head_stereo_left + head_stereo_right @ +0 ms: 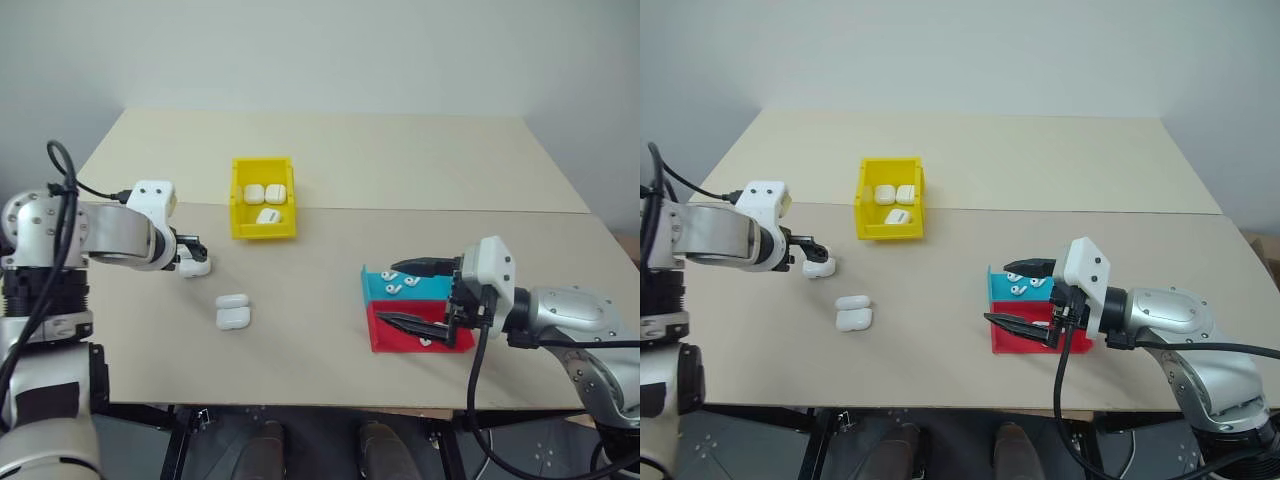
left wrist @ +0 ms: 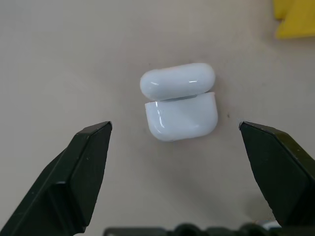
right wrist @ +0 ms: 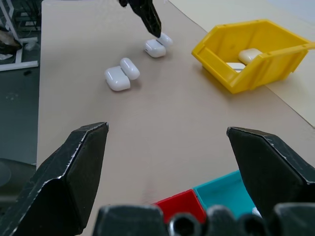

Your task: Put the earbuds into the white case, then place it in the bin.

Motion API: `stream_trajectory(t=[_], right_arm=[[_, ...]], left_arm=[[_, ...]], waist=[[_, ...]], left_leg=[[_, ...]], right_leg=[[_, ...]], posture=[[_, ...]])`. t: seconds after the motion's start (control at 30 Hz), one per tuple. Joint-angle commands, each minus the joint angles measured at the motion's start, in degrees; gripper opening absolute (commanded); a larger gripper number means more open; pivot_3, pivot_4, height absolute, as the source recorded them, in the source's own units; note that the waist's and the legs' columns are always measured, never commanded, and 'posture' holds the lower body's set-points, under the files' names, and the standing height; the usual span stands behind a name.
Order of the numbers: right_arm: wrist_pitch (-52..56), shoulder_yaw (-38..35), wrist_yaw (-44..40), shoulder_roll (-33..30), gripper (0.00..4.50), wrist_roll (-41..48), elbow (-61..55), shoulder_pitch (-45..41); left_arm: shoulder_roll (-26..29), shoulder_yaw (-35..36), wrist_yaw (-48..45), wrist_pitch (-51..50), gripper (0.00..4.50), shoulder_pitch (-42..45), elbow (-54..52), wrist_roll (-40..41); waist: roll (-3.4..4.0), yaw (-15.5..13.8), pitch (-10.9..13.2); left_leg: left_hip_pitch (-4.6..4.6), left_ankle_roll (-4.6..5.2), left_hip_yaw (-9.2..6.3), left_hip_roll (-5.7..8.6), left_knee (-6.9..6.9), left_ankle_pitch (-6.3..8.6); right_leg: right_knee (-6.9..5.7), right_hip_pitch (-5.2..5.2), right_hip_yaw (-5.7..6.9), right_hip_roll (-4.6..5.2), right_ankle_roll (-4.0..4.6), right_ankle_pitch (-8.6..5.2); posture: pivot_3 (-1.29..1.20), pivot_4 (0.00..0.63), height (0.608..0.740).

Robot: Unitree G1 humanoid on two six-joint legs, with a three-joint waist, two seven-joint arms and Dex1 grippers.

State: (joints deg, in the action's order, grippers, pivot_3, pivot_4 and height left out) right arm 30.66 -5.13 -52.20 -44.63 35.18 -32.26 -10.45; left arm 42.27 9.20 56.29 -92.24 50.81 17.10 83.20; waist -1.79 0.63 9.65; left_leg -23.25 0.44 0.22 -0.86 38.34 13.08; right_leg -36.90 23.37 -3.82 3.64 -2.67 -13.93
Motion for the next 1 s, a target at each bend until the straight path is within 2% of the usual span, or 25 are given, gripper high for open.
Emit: stream_trajectory(t=[0.03, 0.17, 0.23, 0.4, 0.73, 0.87, 1.0], right_arm=[[-0.1, -0.8, 0.5, 0.2, 4.48, 1.2, -2.1, 0.1], [0.4, -1.3, -0.1, -0.5, 4.48, 2.0, -2.1, -0.5], [0.7, -1.4, -0.5, -0.8, 4.48, 2.3, -1.6, -1.3], [1.2, -1.1, -0.7, -1.3, 4.48, 2.8, -0.9, -2.5], [1.1, -1.4, -1.4, -1.7, 4.48, 3.1, -0.5, -2.6], [1.0, -1.3, -1.3, -1.6, 4.48, 2.9, -0.6, -2.7], [1.4, -2.0, -0.8, -1.7, 4.48, 3.5, -1.5, -2.5]], left_arm=[[-2.7, 2.9, 14.7, 3.7, 4.5, 1.7, 1.6, 8.9], [-2.8, -2.3, 31.1, 15.6, 4.5, -1.5, -2.3, 26.7], [-3.7, -2.8, 34.8, 19.3, 4.5, -2.8, -3.4, 29.6], [-3.8, -4.5, 36.2, 25.1, 4.5, -5.5, -4.8, 29.8], [-1.6, -7.9, 33.0, 24.9, 4.5, -4.2, -1.7, 29.4], [-0.8, -9.8, 26.5, 22.0, 4.5, -2.3, 1.1, 25.4], [-1.6, -10.3, 19.7, 20.6, 4.5, -0.3, 5.0, 17.0]], waist=[[-0.01, -0.1, 0.0], [-0.04, -0.1, 0.0], [-0.04, -0.1, 0.0], [-0.04, -0.3, 0.0], [-0.04, -0.7, 0.0], [-0.04, -0.7, 0.0], [-0.04, -0.7, 0.0]], left_leg=[[-0.02, 0.0, -0.02, 0.0, 0.0, 0.0], [-0.3, -0.1, -0.04, 0.06, 0.0, -0.05], [-0.51, -0.17, -0.02, 0.12, -0.01, -0.09], [-0.53, -0.26, -0.02, 0.22, -0.02, -0.16], [-0.53, -0.24, -0.02, 0.41, -0.02, -0.18], [-0.53, -0.24, -0.02, 0.44, -0.01, -0.19], [-0.53, -0.23, 0.0, 0.45, -0.02, -0.2]], right_leg=[[-0.01, 0.03, 0.01, 0.03, 0.0, 0.0], [-0.21, 0.43, 0.03, 0.41, -0.02, 0.0], [-0.29, 0.7, 0.02, 0.57, -0.04, 0.01], [-0.28, 0.71, 0.07, 0.48, -0.03, 0.02], [-0.22, 0.67, 0.08, 0.43, -0.03, 0.02], [-0.22, 0.65, 0.08, 0.4, -0.03, 0.01], [-0.18, 0.64, 0.08, 0.37, -0.04, 0.01]], posture=[[0.0, 0.15, 0.74], [0.0, 0.15, 0.74], [0.0, 0.15, 0.74], [0.0, 0.15, 0.74], [0.0, 0.15, 0.74], [0.0, 0.15, 0.74], [0.0, 0.15, 0.74]])
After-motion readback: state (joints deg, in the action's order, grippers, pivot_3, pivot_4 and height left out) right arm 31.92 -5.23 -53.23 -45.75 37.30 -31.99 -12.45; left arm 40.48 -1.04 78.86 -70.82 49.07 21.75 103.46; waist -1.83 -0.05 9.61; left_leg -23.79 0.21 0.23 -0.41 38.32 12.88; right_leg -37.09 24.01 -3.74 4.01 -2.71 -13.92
